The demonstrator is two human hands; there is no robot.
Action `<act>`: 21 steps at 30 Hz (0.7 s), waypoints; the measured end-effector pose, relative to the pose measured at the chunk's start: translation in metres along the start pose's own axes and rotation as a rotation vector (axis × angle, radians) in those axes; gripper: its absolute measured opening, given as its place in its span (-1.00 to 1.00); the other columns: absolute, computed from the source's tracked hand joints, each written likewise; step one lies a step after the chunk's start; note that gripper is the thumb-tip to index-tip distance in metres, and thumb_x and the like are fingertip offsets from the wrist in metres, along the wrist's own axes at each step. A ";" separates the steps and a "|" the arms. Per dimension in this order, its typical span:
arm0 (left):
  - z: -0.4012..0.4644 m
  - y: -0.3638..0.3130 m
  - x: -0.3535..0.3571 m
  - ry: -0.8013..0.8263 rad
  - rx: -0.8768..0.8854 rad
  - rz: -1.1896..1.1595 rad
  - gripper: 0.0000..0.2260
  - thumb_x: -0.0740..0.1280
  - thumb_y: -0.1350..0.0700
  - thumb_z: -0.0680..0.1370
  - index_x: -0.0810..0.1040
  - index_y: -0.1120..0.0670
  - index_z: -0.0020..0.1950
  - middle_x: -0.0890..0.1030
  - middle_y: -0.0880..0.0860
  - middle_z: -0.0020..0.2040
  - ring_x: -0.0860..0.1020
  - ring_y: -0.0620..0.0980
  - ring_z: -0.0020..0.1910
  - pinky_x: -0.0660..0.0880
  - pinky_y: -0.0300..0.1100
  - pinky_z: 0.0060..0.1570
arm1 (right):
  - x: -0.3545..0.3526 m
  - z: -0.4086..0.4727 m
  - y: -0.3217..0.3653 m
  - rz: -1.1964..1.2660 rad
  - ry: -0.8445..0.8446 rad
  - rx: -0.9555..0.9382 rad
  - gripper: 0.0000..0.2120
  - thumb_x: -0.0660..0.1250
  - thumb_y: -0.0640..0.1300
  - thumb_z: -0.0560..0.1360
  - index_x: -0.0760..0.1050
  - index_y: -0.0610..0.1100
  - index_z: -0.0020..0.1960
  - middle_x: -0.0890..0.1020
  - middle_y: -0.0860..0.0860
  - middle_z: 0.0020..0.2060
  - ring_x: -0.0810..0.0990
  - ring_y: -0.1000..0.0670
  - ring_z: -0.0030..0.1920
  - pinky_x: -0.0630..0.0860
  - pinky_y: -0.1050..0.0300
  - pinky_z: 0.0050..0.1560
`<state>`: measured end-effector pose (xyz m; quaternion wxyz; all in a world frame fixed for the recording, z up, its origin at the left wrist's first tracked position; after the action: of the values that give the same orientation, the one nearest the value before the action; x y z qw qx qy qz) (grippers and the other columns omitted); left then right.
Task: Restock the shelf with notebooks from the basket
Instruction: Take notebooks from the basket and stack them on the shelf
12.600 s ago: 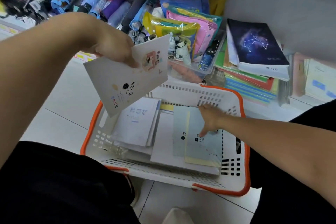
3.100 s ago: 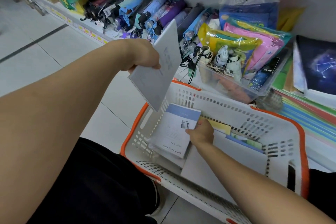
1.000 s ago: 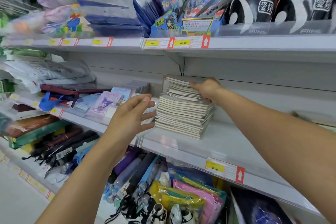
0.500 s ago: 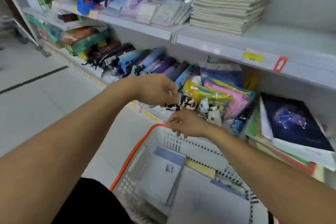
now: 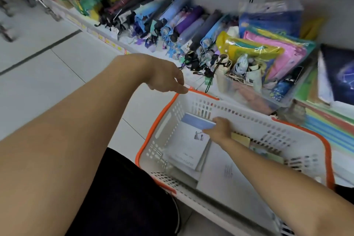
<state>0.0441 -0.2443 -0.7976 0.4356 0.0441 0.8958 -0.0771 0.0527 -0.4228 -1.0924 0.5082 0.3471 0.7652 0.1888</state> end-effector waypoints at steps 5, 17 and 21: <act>0.027 0.008 0.001 0.028 0.008 -0.030 -0.64 0.23 -0.19 0.59 0.49 -0.06 0.32 0.56 -0.14 -0.11 0.54 -0.18 -0.12 0.47 -0.21 -0.17 | -0.004 0.002 0.002 0.020 -0.064 0.002 -0.64 0.53 -0.25 0.39 0.58 -0.37 0.13 0.57 -0.28 0.03 0.56 -0.23 0.17 0.49 0.04 0.02; 0.046 -0.008 0.003 0.077 0.025 -0.177 -0.69 0.27 -0.15 0.58 0.51 -0.07 0.27 0.61 -0.08 0.07 0.61 -0.05 0.07 0.57 -0.03 0.09 | -0.021 0.000 -0.005 0.089 -0.027 0.079 -0.74 0.56 -0.22 0.40 0.66 -0.33 0.02 0.70 -0.18 -0.02 0.67 -0.11 -0.03 0.64 0.00 0.04; 0.052 -0.014 0.004 0.093 0.021 -0.155 -0.68 0.25 -0.15 0.59 0.49 -0.06 0.30 0.60 -0.07 0.07 0.60 -0.05 0.06 0.56 -0.01 0.10 | -0.025 -0.013 0.008 0.110 -0.073 -0.090 -0.84 0.53 -0.27 0.41 0.68 -0.26 -0.02 0.70 -0.12 -0.05 0.65 -0.08 -0.01 0.58 0.10 0.01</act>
<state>0.0797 -0.2667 -0.8307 0.3859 -0.0173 0.9149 -0.1176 0.0491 -0.4350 -1.0657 0.5396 0.3720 0.7169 0.2378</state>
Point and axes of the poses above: each hand's wrist, its own z-axis towards the middle knuckle, its own x-axis out of the palm, y = z × x, the point moved 7 cm from there along z, towards the middle knuckle
